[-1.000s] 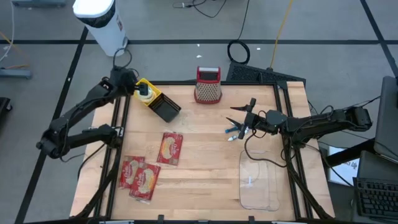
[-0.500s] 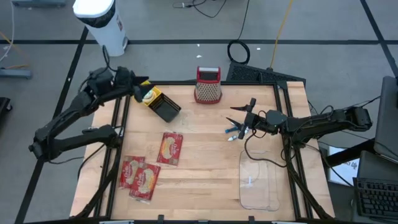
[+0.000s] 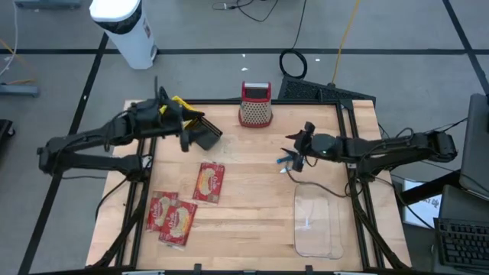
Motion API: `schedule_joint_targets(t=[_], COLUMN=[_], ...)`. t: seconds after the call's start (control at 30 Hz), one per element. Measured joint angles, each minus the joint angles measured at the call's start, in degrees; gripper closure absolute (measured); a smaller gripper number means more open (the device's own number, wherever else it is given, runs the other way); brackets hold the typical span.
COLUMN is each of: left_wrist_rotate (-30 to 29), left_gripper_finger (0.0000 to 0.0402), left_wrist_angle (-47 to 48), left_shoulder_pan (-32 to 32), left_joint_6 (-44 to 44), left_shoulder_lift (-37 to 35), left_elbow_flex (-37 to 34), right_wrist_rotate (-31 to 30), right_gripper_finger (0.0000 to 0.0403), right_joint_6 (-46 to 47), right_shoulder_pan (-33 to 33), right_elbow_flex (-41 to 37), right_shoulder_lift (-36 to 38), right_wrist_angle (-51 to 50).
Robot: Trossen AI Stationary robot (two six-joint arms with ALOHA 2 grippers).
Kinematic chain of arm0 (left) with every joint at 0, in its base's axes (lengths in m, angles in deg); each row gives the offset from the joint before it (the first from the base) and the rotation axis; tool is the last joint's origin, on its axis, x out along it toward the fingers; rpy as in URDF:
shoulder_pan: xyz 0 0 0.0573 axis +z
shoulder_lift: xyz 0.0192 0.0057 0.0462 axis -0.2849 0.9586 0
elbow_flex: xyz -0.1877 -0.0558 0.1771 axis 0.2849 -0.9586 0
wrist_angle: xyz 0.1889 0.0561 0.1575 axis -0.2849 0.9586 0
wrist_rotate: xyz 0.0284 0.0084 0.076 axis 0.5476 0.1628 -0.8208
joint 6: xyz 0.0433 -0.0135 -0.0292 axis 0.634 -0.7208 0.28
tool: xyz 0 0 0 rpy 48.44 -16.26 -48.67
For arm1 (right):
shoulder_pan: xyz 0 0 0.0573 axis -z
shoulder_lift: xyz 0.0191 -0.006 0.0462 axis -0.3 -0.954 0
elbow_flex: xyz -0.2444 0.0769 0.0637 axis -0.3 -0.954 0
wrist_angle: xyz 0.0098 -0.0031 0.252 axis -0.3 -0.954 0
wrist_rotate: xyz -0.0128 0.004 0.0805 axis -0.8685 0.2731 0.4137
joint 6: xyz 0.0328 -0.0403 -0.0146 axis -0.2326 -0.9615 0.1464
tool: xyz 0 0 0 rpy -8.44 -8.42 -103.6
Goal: Pick & Place Food Item
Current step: Put the right purple food coloring bottle into the black bin
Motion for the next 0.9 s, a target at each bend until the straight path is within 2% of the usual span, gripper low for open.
schedule_joint_targets(t=[0.13,0.3,0.6,0.9], left_wrist_rotate=[-1.6,-1.9,-6.7,-7.7], left_gripper_finger=[0.0062,0.0062,0.0062,0.0062], left_wrist_angle=[-4.4,-5.6,-5.9,-5.6], left_shoulder_pan=[-2.2,-2.5,-2.5,-2.5], left_joint_6=[4.9,6.4,7.9,8.3], left_shoulder_lift=[3.7,7.4,14.0,16.3], left_elbow_flex=[0.0,0.0,0.0,0.0], right_wrist_rotate=[0.3,5.5,6.0,11.5], right_gripper_finger=[0.019,0.019,0.019,0.0198], right_joint_6=[4.1,11.5,31.8,43.0], right_shoulder_pan=[2.7,6.5,10.8,10.8], right_elbow_flex=[2.1,2.3,2.3,2.3], right_shoulder_lift=[-0.5,-0.6,-1.7,-10.5], right_wrist_angle=[-15.4,-27.4,-33.3,-33.9])
